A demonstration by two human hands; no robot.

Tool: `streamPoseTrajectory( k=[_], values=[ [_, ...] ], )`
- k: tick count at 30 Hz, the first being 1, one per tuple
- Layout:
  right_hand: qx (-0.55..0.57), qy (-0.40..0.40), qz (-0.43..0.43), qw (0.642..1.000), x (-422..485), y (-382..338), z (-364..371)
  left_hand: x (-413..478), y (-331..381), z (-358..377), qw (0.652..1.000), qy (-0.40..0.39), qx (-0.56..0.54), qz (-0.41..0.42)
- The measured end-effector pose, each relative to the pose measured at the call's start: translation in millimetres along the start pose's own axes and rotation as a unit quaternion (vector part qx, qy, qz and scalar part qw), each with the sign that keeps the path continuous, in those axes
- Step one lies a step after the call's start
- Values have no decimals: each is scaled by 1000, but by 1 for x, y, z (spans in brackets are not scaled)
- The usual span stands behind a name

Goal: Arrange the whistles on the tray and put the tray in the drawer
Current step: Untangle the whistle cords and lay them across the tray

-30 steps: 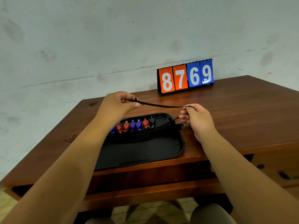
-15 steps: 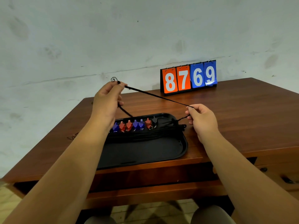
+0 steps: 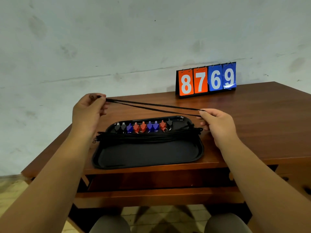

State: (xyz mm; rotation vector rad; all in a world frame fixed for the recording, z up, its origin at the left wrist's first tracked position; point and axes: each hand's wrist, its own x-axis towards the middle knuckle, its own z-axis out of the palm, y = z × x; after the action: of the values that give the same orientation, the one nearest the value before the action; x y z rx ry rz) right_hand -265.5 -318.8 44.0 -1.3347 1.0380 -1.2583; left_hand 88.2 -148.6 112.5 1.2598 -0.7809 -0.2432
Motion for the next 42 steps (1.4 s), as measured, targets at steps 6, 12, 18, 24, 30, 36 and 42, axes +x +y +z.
streamPoseTrajectory(
  k=[6,12,18,24,30,36,42],
  values=[
    [-16,-35,-46,998,-8,0,-4,-19,-13,-48,991,-21,133,6],
    [-56,-53,-50,996,-13,-2,-4,-39,-34,-72,978,-34,207,-14],
    [-99,-59,-38,993,-14,-2,0,-43,-50,-77,959,-47,281,-9],
    [-125,-65,-32,989,-13,4,3,-42,-55,-78,966,-37,254,-20],
    [-162,-80,-22,983,-13,7,8,-42,-56,-78,964,-28,258,-51],
    [-167,-75,-27,983,-18,4,8,-37,-64,-79,960,-14,269,-79],
    [-170,-55,-15,984,-20,1,9,-40,-59,-78,959,16,265,-100]
  ],
)
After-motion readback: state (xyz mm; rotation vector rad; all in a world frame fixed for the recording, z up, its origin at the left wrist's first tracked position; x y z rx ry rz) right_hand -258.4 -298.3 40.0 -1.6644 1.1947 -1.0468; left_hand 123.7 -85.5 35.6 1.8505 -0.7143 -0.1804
